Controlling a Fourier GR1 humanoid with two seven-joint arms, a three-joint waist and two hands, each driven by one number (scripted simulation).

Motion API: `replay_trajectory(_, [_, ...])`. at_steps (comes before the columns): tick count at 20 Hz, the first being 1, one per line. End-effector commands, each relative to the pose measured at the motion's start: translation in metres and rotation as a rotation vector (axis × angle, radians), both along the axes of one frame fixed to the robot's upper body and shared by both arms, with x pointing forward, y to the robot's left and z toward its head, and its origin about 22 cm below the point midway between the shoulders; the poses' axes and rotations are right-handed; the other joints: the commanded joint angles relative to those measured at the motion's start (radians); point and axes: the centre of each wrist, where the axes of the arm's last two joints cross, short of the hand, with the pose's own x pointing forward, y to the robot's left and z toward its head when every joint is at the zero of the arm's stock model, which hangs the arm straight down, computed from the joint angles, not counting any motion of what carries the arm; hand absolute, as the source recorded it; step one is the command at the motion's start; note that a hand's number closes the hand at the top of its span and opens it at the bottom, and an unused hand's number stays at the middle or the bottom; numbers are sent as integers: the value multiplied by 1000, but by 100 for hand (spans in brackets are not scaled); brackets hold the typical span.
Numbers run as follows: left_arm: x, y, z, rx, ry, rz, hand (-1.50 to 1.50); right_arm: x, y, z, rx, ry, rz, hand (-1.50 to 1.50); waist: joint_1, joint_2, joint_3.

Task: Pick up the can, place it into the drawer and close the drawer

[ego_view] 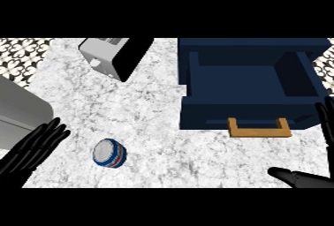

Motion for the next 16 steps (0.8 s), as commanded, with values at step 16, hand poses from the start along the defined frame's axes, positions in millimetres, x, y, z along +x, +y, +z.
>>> replay_trajectory(16, [-14,63,11,-112,160,15,-150,-41,-56,-15,3,37,5,-150,-3,2,0])
